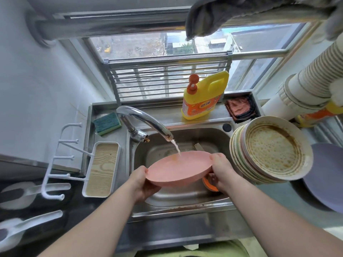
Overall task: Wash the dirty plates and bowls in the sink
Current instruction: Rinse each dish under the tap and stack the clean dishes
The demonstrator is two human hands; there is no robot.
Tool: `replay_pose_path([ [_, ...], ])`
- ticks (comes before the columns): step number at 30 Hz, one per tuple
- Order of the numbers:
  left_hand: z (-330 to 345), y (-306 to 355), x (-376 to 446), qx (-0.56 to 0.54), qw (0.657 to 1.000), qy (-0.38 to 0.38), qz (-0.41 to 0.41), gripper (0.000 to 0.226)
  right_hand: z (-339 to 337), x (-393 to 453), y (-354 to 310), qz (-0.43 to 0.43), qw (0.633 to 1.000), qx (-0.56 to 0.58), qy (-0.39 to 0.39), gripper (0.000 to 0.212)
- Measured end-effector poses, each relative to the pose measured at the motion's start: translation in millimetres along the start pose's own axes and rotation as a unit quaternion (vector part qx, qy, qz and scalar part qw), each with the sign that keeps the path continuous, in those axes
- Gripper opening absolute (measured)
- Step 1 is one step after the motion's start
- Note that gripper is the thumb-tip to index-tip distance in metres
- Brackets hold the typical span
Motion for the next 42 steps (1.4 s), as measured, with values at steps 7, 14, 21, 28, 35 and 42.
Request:
replay_pose_path([
  [7,6,-22,4,0.044,0.998,0.022,-0.049,0.027,-9,-10,-20,0.033,0.993,-0.110,-0.006,0.014],
  [14,18,24,-21,0.185,0.971,-0.019,0.153,0.030,-10,-4,-12,-0.050,0.963,-0.264,-0.026,0.028],
  [21,10,58,-61,0.339,0.854,0.063,0.389,0.027,28,3,19,-0.030,0.947,-0.312,-0.065,0.015],
  [28,-18,46,-76,0.367,0.833,0.101,0.401,0.039,55,23,6,-0.115,0.976,-0.181,-0.030,0.003],
  [35,-28,13,-22,0.206,0.940,0.055,0.268,0.031,39,3,-41,-0.182,0.934,-0.307,0.010,0.016],
  [42,7,-6,-11,0.097,0.976,0.019,0.192,0.030,14,-14,-62,-0.207,0.916,-0.342,0.024,0.023],
])
Point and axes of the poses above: each hand's wrist, its own x-axis towards the middle knuckle, its own z-axis out of the palm, y = z × x, the point moved 5 cm from there along x, towards the middle knuckle, and after that the axes turned 11 degrees about -y, right-handed, at the moved point
